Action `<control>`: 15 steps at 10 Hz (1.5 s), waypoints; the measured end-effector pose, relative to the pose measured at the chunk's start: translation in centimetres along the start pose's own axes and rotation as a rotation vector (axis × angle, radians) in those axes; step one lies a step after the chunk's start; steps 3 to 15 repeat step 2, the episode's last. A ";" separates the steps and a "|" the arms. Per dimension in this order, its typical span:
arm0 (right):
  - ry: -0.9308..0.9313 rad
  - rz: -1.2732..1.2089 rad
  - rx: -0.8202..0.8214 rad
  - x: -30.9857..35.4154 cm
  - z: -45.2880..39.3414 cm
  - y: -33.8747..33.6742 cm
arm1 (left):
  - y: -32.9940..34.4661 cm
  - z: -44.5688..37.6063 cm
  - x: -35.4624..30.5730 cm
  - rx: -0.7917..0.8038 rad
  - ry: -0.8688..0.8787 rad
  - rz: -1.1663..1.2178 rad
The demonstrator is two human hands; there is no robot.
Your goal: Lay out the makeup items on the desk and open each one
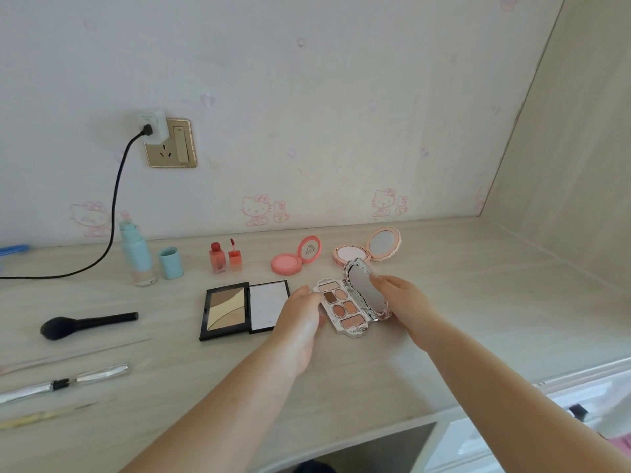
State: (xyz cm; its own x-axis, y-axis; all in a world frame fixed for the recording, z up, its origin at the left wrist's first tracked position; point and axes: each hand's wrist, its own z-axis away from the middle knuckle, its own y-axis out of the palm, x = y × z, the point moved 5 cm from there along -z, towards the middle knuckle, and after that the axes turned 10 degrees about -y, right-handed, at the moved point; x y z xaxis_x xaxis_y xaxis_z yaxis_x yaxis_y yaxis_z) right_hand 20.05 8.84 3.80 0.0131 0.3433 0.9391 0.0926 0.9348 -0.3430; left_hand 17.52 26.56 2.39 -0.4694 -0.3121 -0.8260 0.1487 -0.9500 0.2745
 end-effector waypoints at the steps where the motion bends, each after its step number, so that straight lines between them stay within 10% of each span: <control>1: -0.014 -0.118 -0.146 0.3 0.6 -1.0 | -0.6 1.6 -0.4 0.043 -0.001 -0.018; 15: -0.197 -0.155 -0.289 2.3 1.6 -2.3 | -1.4 2.4 -0.7 0.063 0.057 -0.062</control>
